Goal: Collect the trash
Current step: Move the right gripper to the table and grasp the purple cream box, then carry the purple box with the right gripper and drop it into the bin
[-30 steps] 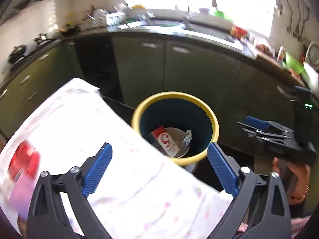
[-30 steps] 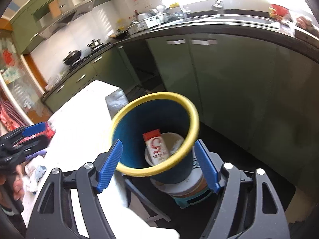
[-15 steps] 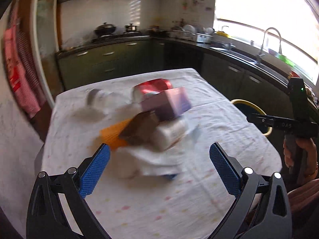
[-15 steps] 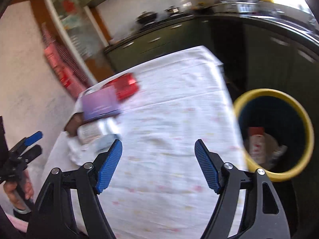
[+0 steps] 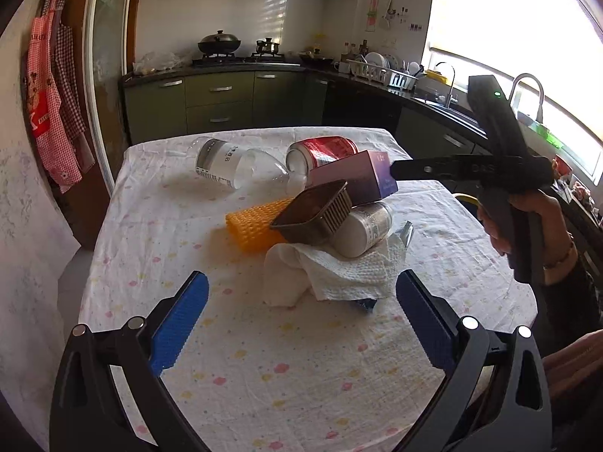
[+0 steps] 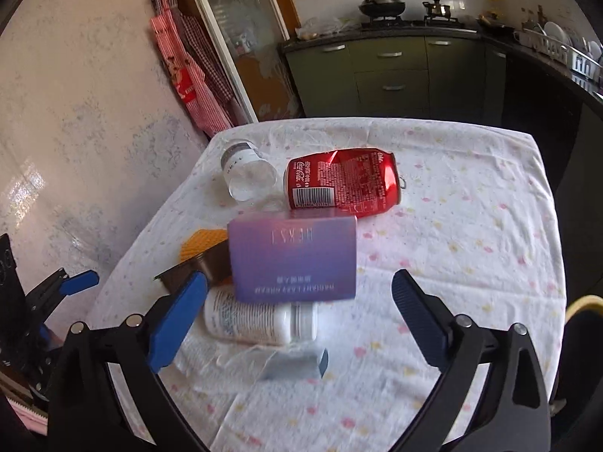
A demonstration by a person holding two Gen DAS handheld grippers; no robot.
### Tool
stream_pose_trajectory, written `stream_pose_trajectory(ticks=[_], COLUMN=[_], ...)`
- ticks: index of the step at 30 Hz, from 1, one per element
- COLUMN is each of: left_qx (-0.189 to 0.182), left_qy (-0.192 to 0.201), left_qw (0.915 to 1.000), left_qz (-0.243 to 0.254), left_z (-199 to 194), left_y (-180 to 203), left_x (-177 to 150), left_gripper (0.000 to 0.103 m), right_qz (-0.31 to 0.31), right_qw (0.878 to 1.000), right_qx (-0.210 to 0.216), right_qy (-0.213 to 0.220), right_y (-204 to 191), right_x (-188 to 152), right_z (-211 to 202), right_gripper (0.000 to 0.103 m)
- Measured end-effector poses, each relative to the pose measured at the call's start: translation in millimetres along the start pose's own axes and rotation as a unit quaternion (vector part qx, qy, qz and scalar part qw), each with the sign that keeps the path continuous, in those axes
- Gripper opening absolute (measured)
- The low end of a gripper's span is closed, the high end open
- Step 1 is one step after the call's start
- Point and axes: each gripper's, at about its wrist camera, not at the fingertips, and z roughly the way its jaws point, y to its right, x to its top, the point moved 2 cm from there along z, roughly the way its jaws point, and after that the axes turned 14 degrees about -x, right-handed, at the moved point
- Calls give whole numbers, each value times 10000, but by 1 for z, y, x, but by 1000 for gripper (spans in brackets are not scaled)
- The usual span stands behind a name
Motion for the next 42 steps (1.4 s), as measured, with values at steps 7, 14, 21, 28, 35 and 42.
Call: stream_pose_trajectory(ticks=[7, 14, 21, 28, 35, 42], left_qx=[-89, -159, -161, -224, -283, -253], left_qy=[-73, -171, -148, -207, -340, -458], left_qw=[9999, 9996, 9996, 9995, 9990, 9985], left_qz=[-96, -144, -152, -129, -28, 160], left_z=[8, 16, 15, 19, 31, 42], left_y=[-4, -3, -1, 8, 21, 37], left_x=[-1, -5, -5, -8, -10, -5], left_gripper=[98, 98, 98, 98, 98, 98], right_qz=[-13, -85, 128, 912, 2133, 2678], right_qw=[9997, 9992, 9993, 9891, 9442, 9102], right_qx=[-24, -162, -345, -805, -2338, -3112], right_qy=[-257, -356, 91, 826, 910, 547], right_y=[-3, -13, -6, 36, 151, 226], right_x=[13, 15, 5, -28, -86, -127], right_z=[32, 45, 5, -63, -111, -102], right_gripper=[94, 73, 73, 73, 73, 73])
